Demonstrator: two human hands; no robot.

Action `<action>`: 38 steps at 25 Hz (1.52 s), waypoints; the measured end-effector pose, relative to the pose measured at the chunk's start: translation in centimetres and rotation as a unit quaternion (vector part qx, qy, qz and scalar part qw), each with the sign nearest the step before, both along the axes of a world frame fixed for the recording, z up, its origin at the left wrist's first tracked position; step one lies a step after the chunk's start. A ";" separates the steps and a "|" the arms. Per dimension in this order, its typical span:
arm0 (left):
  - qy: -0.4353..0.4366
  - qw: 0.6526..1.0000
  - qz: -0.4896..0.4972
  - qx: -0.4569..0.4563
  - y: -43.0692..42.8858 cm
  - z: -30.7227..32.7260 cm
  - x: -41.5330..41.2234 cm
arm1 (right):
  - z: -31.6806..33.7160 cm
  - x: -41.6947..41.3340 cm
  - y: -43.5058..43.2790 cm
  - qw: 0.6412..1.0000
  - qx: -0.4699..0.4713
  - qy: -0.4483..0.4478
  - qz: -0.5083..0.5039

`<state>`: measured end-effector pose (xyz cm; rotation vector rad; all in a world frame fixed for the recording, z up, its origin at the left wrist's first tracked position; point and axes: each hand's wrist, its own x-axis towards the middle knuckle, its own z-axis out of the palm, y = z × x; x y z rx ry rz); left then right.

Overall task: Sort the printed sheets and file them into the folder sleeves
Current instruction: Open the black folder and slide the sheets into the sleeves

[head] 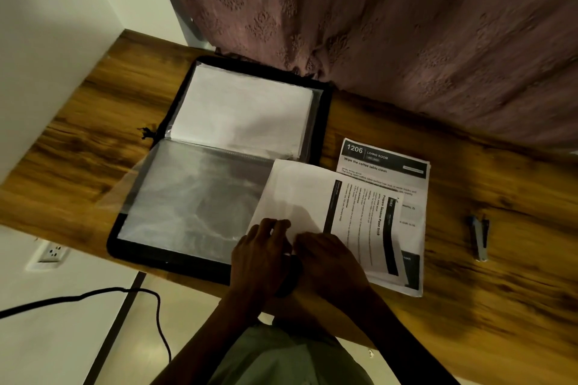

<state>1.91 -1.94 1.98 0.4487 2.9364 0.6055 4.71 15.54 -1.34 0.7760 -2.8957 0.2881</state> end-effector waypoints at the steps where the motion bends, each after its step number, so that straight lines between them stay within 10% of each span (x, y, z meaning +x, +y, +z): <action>1: -0.017 1.000 0.018 0.002 0.1 0.3 0.0 | -0.2 -0.1 0.1 1.000 0.004 -0.002 0.002; 5: -0.074 0.996 0.040 -0.024 0.5 0.1 -0.2 | -1.2 -1.4 1.2 0.997 0.032 -0.044 0.061; 8: -0.065 0.996 0.060 0.000 0.6 0.4 -0.3 | 0.6 -1.6 3.7 0.993 -0.060 -0.049 -0.093; 14: -0.028 0.992 0.092 0.081 0.2 0.2 -0.3 | 2.4 -0.3 10.4 0.762 -0.101 -0.237 -0.594; 23: -0.055 0.992 0.099 0.056 0.3 1.1 -0.5 | 1.9 -1.5 10.7 0.648 -0.370 -0.305 -0.592; 38: -0.102 0.990 0.057 -0.074 1.3 0.8 -1.8 | 3.2 -5.9 3.8 0.652 -0.486 -0.358 -0.459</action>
